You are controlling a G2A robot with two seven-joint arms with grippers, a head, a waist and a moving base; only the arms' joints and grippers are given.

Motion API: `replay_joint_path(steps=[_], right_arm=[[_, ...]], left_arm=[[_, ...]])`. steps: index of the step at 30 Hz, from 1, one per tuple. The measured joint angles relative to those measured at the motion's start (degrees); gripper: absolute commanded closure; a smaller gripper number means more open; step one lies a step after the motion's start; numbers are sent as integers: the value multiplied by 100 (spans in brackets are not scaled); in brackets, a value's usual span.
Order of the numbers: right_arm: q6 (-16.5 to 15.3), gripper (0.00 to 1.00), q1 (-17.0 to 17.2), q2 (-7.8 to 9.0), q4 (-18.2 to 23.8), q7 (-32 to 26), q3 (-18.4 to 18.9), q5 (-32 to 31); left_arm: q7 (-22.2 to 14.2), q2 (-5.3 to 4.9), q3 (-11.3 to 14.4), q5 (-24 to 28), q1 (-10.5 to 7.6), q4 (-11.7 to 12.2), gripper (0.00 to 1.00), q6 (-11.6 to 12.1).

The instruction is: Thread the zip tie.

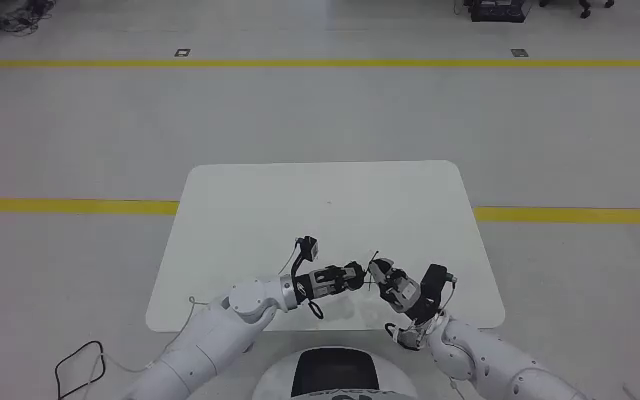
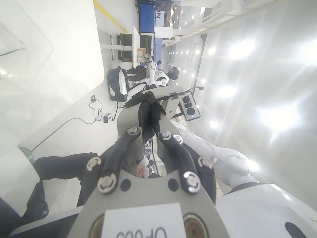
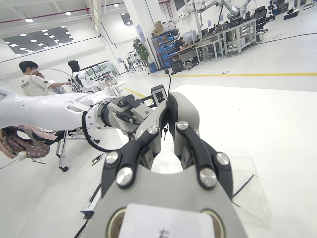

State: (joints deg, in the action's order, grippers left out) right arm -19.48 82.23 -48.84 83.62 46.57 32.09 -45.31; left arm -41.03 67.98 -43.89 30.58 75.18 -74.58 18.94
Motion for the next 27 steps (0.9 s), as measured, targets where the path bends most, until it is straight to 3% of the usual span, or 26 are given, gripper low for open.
replay_joint_path(steps=[10, 11, 12, 19, 27], right_arm=[[0, 97, -30, -17, -30, -57, -54, 18], [0, 62, -29, -17, -28, -61, -60, 44], [0, 0, -27, -17, -23, -61, -65, 81], [0, 0, -4, 59, 15, 38, -52, 259], [0, 0, 27, 344, 207, 294, -121, 446]], left_arm=[[0, -11, 0, 6, 7, -20, 100, -3], [4, -12, 1, 10, 6, -21, 100, -3], [7, -12, 2, 14, 6, -21, 100, -2], [-16, -24, -71, 190, 34, -14, 100, 56], [-312, -73, -311, 435, 175, -138, 100, 54]])
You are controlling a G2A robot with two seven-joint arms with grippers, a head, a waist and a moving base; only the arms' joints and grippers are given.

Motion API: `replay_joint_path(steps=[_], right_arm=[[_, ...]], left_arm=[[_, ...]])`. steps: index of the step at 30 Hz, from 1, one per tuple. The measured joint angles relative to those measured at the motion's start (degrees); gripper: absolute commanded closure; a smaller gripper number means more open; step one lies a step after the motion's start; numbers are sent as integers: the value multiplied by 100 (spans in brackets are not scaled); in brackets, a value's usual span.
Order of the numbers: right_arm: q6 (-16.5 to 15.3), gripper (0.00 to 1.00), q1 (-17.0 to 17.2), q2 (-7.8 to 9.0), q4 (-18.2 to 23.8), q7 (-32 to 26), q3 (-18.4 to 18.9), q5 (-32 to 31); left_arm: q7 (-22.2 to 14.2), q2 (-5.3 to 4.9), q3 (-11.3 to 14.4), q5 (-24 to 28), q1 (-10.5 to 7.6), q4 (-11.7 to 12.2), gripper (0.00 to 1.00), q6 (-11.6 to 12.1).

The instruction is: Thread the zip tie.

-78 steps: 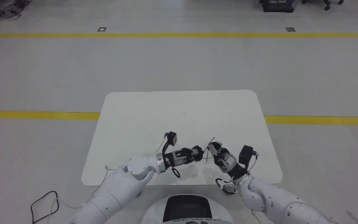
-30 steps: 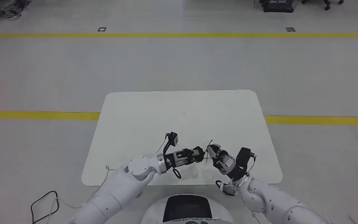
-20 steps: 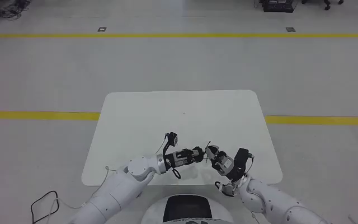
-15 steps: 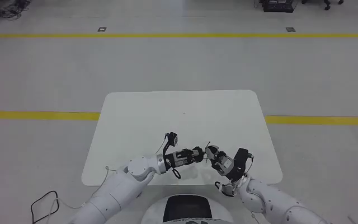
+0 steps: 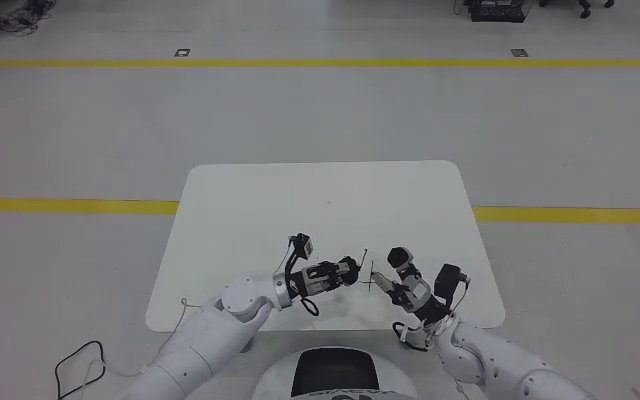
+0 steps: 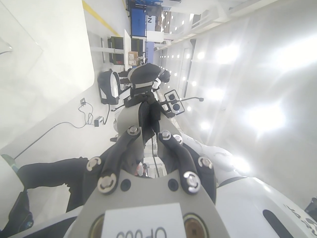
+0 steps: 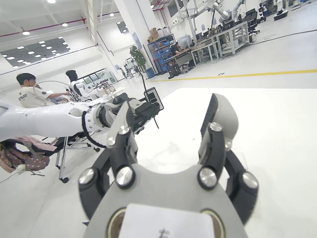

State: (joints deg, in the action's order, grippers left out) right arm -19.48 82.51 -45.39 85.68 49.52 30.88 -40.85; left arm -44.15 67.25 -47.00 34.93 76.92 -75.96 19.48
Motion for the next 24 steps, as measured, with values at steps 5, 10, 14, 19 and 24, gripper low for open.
replay_joint_path(steps=[5, 10, 14, 19, 24], right_arm=[[0, 0, -2, 5, 4, 0, -5, -10], [0, 0, 2, 3, 11, -14, -1, 3], [0, 0, 39, 68, 187, -364, -4, 368], [0, 0, -131, 350, 656, -1107, -276, 1221], [0, 0, -470, 667, 1070, -1723, -547, 2016]], left_arm=[[-92, -9, -30, -120, -2, -29, 100, 0], [-56, -9, -14, -116, 8, -67, 100, -63], [-369, -51, -140, 253, 120, -130, 100, 2], [-829, -116, -271, 456, 248, -226, 100, 0], [-954, -128, -257, 542, 297, -251, 100, -10]])
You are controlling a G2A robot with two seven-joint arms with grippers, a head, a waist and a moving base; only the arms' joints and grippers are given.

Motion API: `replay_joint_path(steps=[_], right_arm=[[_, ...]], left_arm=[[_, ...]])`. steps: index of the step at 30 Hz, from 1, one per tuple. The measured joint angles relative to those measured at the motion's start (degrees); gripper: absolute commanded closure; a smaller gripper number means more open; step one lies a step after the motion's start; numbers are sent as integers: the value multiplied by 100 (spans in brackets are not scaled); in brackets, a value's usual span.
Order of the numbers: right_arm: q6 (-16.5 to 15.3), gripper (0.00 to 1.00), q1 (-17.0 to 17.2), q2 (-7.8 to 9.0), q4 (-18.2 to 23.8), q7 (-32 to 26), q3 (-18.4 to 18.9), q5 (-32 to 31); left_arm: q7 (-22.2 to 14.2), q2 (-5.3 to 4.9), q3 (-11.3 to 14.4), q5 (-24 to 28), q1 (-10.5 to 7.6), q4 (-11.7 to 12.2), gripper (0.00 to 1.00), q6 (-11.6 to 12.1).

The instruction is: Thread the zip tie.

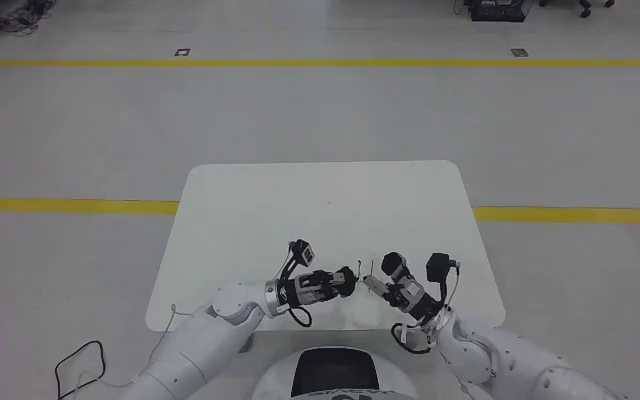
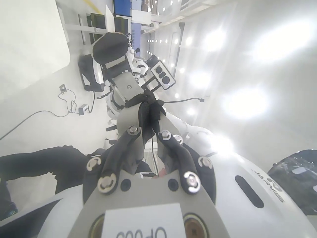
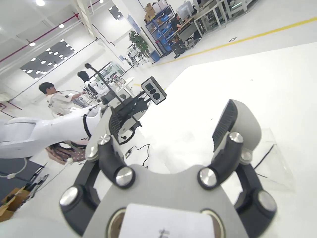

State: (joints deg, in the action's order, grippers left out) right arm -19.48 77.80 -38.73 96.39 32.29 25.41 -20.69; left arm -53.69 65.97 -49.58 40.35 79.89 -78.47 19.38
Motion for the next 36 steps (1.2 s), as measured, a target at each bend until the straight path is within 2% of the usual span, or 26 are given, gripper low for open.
replay_joint_path(steps=[3, 10, 14, 20, 26, 31, 36], right_arm=[[0, 0, -130, 107, 107, -168, -117, 140], [0, 0, -124, 103, 107, -168, -113, 136], [0, 0, -127, 102, 294, -531, 19, 696], [0, 0, -149, 301, 518, -1475, 427, 1625], [0, 0, -82, 470, 701, -2817, 971, 2525], [0, 0, 58, 458, 695, -3872, 1443, 3168], [0, 0, 285, 316, 600, -4799, 1917, 3571]], left_arm=[[-74, 9, 35, 139, -9, 28, 100, -19], [-65, 13, 41, 162, -29, 55, 100, -6], [40, 3, -9, 258, -7, 4, 100, -25], [-124, -68, -253, 449, 89, -18, 100, 11], [-195, -116, -414, 492, 202, -77, 100, 10], [-197, -125, -435, 496, 226, -82, 100, 10], [-212, -122, -417, 529, 214, -49, 100, 7]])
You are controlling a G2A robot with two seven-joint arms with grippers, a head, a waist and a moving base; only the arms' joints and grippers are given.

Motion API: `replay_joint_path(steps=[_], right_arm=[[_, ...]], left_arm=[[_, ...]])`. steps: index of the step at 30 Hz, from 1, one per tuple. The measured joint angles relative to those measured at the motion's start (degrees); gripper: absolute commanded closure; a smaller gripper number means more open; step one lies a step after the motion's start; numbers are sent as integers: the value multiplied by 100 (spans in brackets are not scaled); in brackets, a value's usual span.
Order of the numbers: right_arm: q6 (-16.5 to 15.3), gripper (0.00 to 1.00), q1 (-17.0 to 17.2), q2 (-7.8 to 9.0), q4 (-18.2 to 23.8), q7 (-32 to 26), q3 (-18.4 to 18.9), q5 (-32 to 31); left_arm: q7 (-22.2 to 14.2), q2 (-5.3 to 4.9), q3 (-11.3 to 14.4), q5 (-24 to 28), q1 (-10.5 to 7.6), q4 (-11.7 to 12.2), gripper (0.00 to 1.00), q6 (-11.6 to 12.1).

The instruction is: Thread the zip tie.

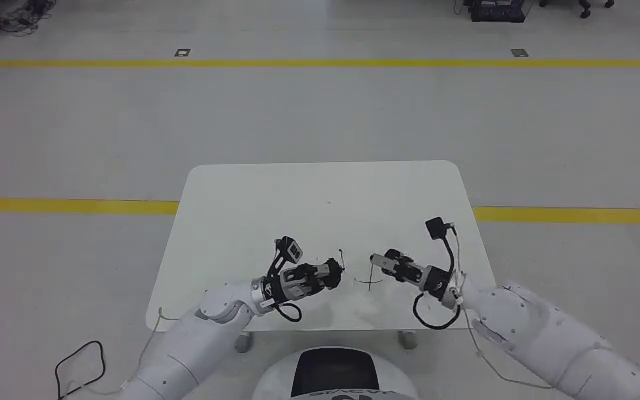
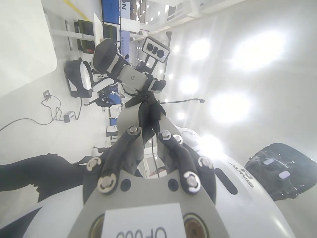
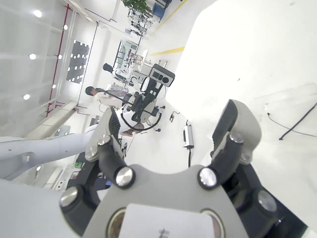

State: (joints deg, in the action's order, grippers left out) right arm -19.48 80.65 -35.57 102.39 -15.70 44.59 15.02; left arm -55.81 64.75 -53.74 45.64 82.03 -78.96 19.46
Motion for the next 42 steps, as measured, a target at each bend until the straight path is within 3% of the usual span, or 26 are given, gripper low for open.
replay_joint_path(steps=[8, 14, 21, 30, 40, 42], right_arm=[[0, 0, 337, -368, -250, -1332, 780, 549], [0, 0, 581, -758, -522, -2646, 1444, 1170], [0, 0, 766, -1373, -1152, -4401, 2264, 1862], [0, 0, 791, -2123, -1690, -5544, 2683, 1706], [7, 0, 788, -2147, -1704, -5583, 2682, 1710], [147, 0, 770, -2163, -1771, -5566, 2635, 1894]], left_arm=[[-51, 8, 26, 62, -33, 50, 100, 3], [-61, 16, 38, 80, -40, 86, 100, 3], [4, 21, 49, -15, -39, 83, 100, 3], [122, 52, 154, -30, -73, 107, 100, -10], [162, 62, 185, -8, -70, 74, 100, -21], [107, 94, 264, 111, -65, 7, 100, -2]])
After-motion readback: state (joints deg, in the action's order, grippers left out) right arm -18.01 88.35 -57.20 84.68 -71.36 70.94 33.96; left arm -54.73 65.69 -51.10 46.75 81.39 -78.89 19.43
